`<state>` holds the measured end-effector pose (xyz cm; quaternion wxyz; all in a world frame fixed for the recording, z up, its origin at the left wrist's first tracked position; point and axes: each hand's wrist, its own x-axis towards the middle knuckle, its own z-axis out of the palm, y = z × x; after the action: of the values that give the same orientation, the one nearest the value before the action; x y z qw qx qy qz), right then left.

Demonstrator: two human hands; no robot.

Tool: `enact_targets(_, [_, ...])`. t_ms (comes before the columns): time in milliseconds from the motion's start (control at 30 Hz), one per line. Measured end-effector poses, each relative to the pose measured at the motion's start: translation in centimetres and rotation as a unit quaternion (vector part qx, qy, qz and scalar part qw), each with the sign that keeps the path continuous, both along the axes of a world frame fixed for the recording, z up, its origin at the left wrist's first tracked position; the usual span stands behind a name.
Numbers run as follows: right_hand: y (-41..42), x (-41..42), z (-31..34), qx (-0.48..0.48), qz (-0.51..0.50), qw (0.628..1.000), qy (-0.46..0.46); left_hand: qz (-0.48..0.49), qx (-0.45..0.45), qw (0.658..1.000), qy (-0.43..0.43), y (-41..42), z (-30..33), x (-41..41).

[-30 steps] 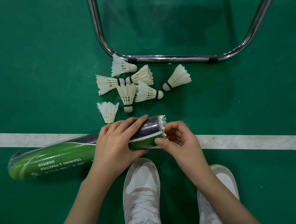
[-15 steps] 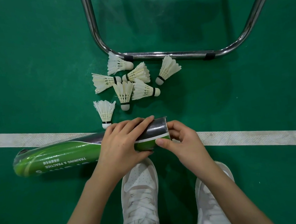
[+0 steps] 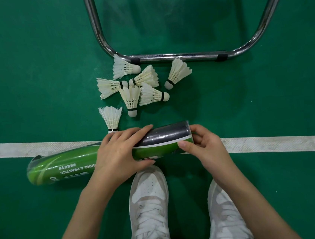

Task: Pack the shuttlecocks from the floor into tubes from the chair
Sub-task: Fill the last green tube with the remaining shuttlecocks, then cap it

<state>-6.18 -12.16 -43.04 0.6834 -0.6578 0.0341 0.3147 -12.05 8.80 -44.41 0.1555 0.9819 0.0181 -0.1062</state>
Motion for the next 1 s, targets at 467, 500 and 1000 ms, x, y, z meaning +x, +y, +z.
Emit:
enact_targets(467, [-0.4, 1.5, 0.7, 0.017, 0.137, 0.99, 0.025, -0.002, 0.005, 0.999, -0.038, -0.3, -0.1, -0.1])
enact_targets(500, [-0.4, 1.5, 0.7, 0.017, 0.137, 0.99, 0.023, -0.001, 0.007, 0.999, -0.036, -0.2, -0.1, -0.1])
enact_targets(1000, [-1.5, 7.2, -0.2, -0.092, 0.031, 0.991, -0.09, 0.045, -0.018, 0.999, -0.015, -0.5, -0.2, 1.0])
